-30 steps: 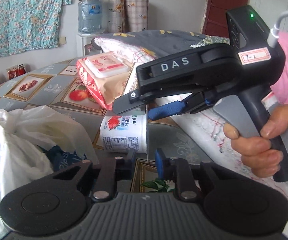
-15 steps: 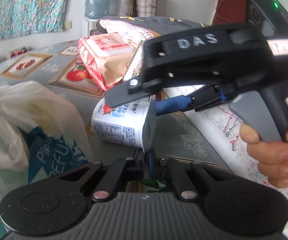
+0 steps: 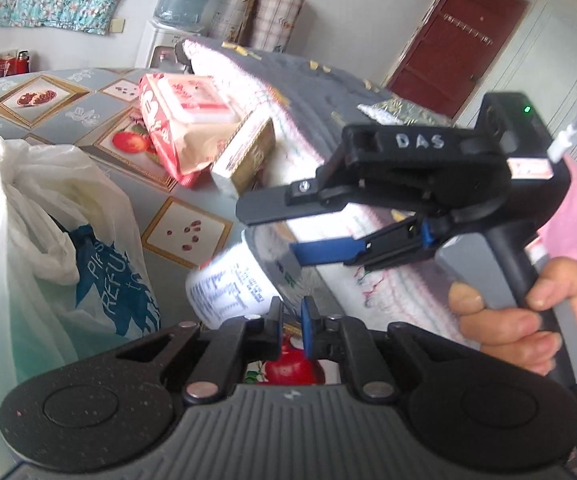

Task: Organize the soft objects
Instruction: 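Grasp the white yogurt cup by its lid with the right gripper, then carry the yogurt cup into the box and open the right gripper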

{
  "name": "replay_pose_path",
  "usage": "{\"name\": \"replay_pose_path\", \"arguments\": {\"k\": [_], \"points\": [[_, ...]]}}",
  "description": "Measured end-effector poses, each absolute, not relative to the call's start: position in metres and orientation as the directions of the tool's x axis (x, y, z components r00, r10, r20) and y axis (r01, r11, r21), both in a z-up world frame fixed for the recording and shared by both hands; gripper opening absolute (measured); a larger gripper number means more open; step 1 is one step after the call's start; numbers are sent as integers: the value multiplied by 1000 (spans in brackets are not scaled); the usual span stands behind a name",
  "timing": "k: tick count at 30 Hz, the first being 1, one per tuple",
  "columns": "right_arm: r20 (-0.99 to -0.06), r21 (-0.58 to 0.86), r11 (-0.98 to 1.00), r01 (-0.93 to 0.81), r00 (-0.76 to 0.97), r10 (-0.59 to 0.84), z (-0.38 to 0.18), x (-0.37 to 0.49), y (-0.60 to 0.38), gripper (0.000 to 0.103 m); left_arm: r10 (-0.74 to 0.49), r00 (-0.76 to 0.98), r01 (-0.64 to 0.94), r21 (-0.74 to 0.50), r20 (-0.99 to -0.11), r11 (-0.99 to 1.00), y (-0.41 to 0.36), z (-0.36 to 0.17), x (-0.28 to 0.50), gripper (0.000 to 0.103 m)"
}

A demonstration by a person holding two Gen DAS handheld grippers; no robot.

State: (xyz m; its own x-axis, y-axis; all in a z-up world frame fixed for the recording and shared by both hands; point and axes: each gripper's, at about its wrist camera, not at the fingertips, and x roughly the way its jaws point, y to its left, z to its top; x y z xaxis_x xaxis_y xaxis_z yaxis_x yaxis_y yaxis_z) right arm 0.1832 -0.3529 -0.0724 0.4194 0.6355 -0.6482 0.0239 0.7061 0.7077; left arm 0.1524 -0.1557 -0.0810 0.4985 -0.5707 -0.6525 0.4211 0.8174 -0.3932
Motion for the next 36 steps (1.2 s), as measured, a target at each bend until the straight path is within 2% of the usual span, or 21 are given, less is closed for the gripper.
{"name": "replay_pose_path", "arguments": {"k": [6,8,10,11,17,19,23,27,30,36], "points": [[-642,718,695,39,424,639,-71,186,-351,70,-554,535,424,-365,-638,829,-152,-79,152,14],[-644,716,697,36,417,641,-71,186,-348,65,-519,563,430,-308,-643,849,-154,-77,147,19],[-651,710,704,27,407,641,-72,187,-345,59,-485,585,433,-255,-650,864,-157,-77,143,28],[-657,703,711,22,402,638,-72,188,-343,56,-475,588,435,-239,-654,868,-158,-77,143,29],[-669,689,724,8,391,632,-74,196,-338,50,-399,609,427,-141,-685,893,-168,-80,140,36],[-669,690,724,7,388,634,-76,198,-337,49,-366,621,420,-100,-693,902,-171,-83,142,44],[-673,688,725,8,381,634,-79,203,-336,46,-327,636,408,-56,-699,911,-176,-86,146,45],[-677,684,730,1,372,634,-82,203,-334,35,-308,654,390,-42,-691,920,-178,-88,147,46],[-677,680,733,-6,380,631,-80,199,-335,30,-297,663,373,-41,-687,927,-177,-88,147,41],[-678,670,742,-4,403,615,-60,181,-339,29,-331,668,394,-61,-667,917,-176,-73,135,40]]}}
